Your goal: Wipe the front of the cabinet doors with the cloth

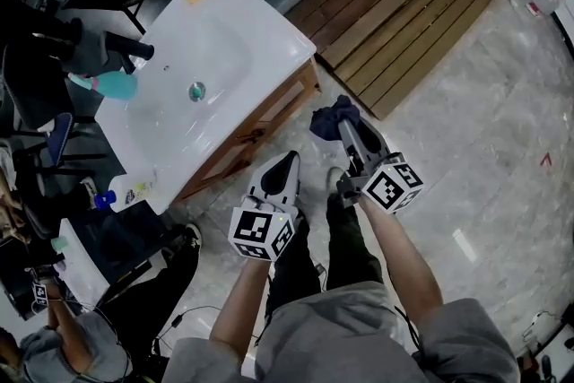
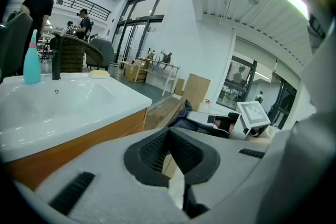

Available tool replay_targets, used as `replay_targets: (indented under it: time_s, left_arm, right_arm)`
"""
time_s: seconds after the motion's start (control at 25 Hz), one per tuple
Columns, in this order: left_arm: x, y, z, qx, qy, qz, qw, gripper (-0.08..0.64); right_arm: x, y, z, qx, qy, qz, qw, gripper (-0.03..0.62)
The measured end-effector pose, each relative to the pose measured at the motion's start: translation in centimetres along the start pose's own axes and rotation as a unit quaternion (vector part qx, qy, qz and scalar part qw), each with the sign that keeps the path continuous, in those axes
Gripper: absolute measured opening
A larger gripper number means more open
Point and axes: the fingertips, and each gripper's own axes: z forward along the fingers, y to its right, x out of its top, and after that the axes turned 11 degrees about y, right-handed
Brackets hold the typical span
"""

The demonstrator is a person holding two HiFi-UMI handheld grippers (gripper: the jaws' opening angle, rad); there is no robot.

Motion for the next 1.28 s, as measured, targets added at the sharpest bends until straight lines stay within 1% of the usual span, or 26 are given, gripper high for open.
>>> replay_targets:
  time_s: [0.24,0.52,0.8,0.96,1.28]
  left_arm:
    - [-1.3,-1.1,0.6,-0.001,-0.006,-0.006,1.0,0.008]
    - [-2.6,-2.5,2.1,0.001,0.0,0.004,1.0,0.008]
    - [-4.4,-4.5,3.8,0.003,0.003,0.008,1.0,0.008]
    - [-5.6,-5.7,4.5,0.011,0.006,0.01,0.9999,0.008]
    - [-7.8,-8.2,5.6,0.022,-0.002,0.007,0.9997,0.008]
  right_arm:
    - [-0.6,0.8,0.9,-0.002,0.009,-0.001,1.0,0.081]
    - [-1.7,2.2,3.0,0.001,0.026,0.0,1.0,0.081]
    - [-3.4,4.5,5.7,0.002,0.04,0.002,0.999,0.081]
    - [-4.1,6.0,7.3,0.005,0.051,0.006,0.999,0.081]
    - [-6.8,7.6,10.5,0.014,0.044,0.005,0.999,0.081]
